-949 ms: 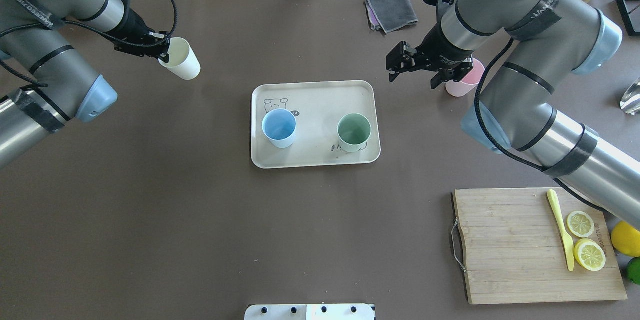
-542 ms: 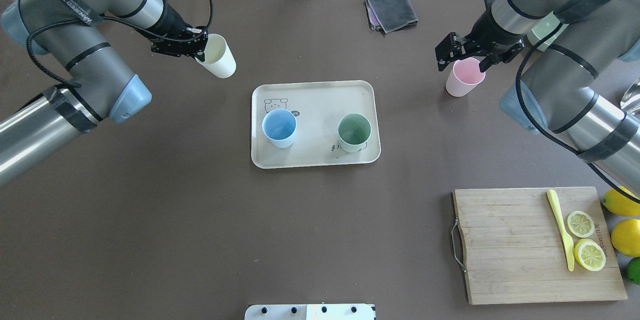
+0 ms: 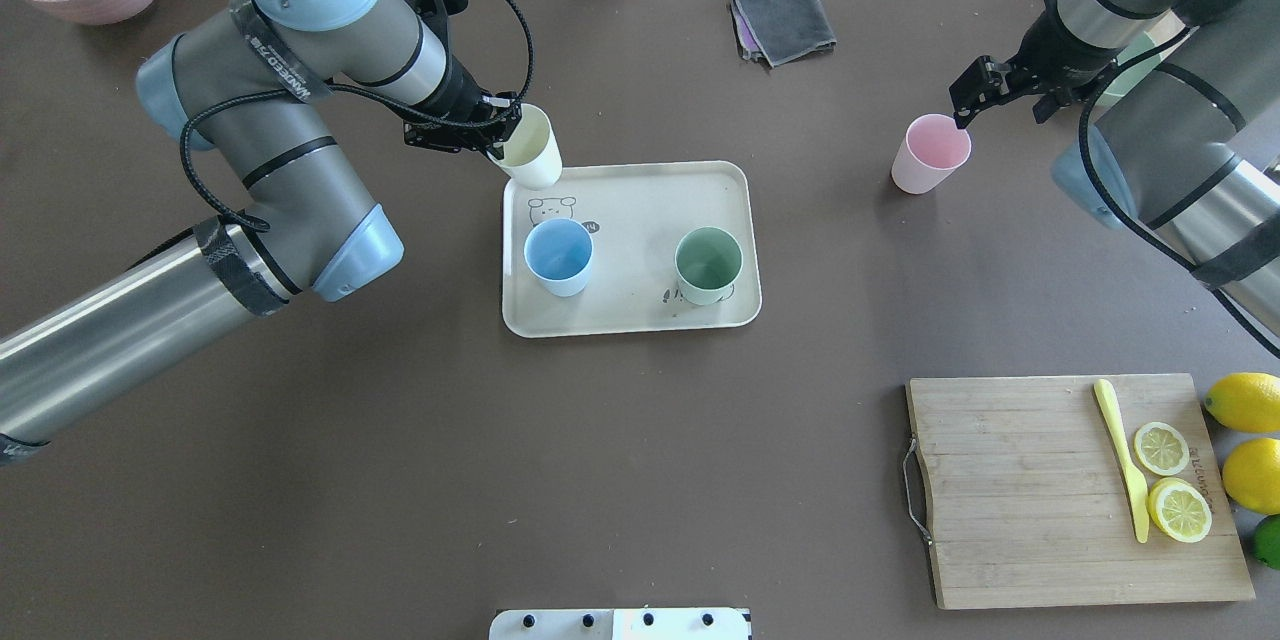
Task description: Place all cups on tray
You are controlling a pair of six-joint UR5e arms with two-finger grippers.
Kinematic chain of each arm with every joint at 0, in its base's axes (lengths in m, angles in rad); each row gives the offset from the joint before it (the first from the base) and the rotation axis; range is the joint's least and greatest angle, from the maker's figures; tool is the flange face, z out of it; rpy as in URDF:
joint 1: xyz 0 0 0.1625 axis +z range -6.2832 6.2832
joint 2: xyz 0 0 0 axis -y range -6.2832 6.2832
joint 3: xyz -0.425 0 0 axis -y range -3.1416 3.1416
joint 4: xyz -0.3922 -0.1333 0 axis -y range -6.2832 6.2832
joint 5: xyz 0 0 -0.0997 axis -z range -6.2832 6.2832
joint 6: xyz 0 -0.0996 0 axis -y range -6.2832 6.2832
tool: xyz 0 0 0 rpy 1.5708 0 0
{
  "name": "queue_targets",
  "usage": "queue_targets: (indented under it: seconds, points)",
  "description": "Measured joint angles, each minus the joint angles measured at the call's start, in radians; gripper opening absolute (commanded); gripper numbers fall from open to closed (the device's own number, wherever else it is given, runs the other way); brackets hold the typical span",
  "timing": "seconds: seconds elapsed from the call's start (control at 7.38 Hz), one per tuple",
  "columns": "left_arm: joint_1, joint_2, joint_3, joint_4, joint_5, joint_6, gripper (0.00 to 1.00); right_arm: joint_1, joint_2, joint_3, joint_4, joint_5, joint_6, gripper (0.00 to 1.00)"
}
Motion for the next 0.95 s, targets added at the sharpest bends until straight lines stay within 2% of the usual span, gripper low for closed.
queue_targets:
  seconds: [0.41,0.95]
  points:
    - [0.012,-0.009,-0.002,0.014,0.011,-0.002,0.0,-0.011,0.006,-0.109,0.128,-0.003,0.011,1.0]
    - [0.032,-0.007,-0.001,0.014,0.029,0.0,0.0,-0.065,0.005,-0.122,0.181,-0.01,0.087,1.0]
